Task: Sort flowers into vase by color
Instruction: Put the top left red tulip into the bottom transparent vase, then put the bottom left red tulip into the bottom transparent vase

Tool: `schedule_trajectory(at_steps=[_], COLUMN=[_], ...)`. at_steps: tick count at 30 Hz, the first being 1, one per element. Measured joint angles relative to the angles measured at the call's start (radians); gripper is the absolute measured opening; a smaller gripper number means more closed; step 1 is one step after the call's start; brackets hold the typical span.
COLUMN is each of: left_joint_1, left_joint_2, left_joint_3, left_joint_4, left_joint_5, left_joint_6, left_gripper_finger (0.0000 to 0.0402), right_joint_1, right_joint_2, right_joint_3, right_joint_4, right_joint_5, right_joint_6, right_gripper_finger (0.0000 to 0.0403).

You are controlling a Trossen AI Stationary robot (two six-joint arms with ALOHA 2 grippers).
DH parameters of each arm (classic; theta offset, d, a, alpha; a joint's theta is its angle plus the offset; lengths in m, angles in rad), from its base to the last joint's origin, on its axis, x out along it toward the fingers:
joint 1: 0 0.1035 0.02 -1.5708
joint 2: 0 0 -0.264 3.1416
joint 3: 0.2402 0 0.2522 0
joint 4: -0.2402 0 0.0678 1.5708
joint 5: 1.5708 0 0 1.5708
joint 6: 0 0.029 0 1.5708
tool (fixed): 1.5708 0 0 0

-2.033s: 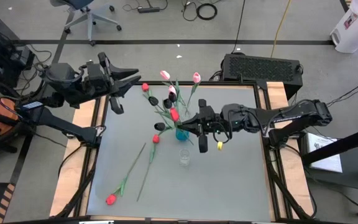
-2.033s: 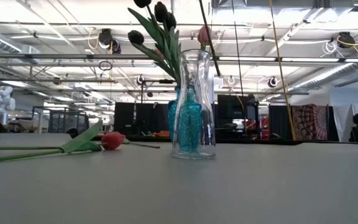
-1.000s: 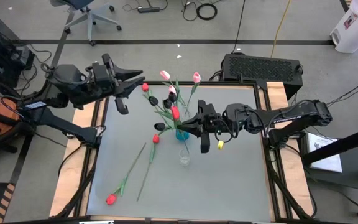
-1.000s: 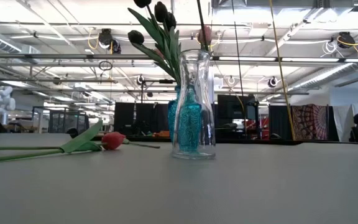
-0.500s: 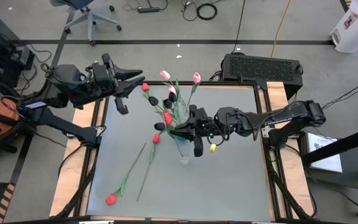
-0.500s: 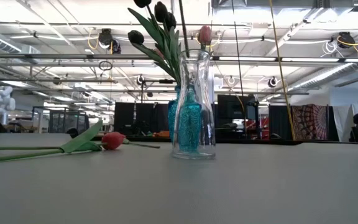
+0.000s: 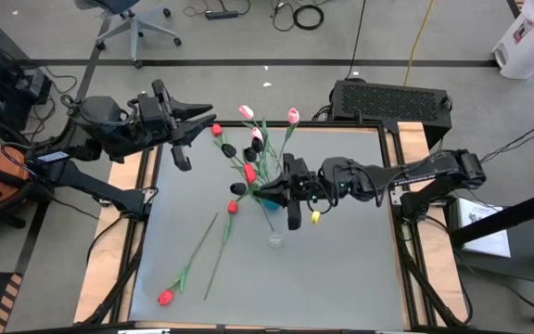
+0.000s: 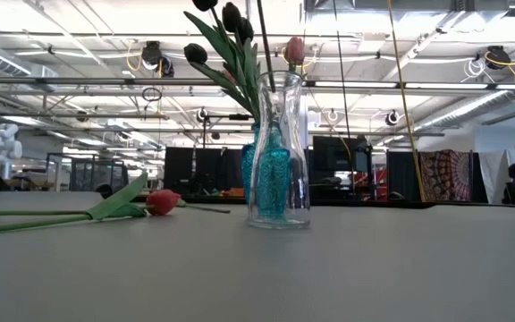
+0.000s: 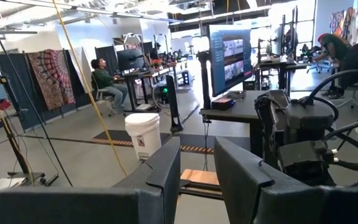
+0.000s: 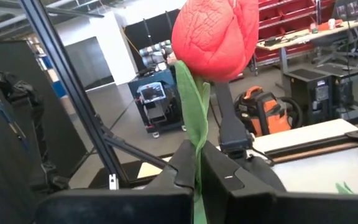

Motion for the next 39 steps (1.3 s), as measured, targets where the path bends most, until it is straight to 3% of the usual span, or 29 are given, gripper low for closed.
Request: schedule_trajectory(at_steps=[11, 29, 39], left_joint_1=[0.0, 0.0, 0.0], left_joint_2=[0.0, 0.0, -0.013], left_joint_3=[0.0, 0.0, 0.0], left_joint_4=[-0.035, -0.045, -0.048], left_joint_5=[0.0, 0.0, -0.037], left_joint_6=[0.0, 0.0, -0.003], left_gripper_finger=[0.0105, 0.0105, 0.0105], right_joint_1=[0.0, 0.0, -0.013], right_joint_2=[0.0, -0.007, -0.114], right_joint_3=[0.0, 0.0, -0.001], right_joint_4=[-0.035, -0.13, -0.309], right_joint_5=[0.001, 0.0, 0.003], right_joint_6=[0.02, 0.096, 0.059], right_gripper_finger=[0.0026, 0.0185, 0.025])
